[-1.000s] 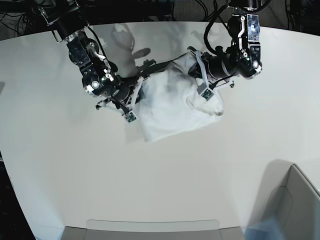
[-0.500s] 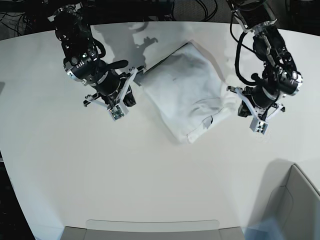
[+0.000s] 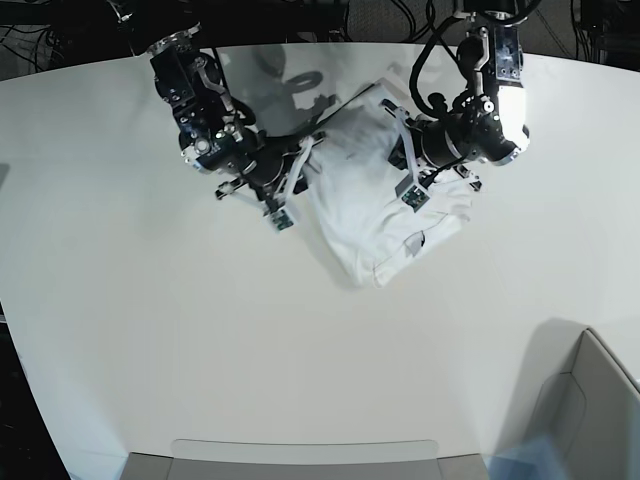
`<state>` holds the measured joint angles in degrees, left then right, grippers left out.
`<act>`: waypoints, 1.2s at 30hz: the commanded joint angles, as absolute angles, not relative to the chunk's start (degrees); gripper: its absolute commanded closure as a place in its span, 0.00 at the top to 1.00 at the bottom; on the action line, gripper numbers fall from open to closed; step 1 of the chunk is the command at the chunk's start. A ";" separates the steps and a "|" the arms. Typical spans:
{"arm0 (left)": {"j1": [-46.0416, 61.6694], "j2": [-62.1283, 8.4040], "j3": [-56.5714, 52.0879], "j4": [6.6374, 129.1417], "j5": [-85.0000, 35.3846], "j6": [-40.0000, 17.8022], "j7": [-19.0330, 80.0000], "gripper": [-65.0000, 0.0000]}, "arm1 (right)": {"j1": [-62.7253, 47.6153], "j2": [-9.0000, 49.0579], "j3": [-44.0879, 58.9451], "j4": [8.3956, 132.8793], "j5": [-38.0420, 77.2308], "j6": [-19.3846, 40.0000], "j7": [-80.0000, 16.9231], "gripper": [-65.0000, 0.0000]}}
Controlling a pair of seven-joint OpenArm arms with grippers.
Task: Fold the T-shirt properly
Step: 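Push the folded bundle across the table with the left gripper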
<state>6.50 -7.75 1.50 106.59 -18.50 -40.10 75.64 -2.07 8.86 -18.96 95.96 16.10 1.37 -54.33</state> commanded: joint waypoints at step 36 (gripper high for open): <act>1.01 -8.92 0.66 86.46 -8.66 -40.00 58.24 0.00 | -22.46 11.03 11.91 116.26 16.84 1.71 -53.49 0.02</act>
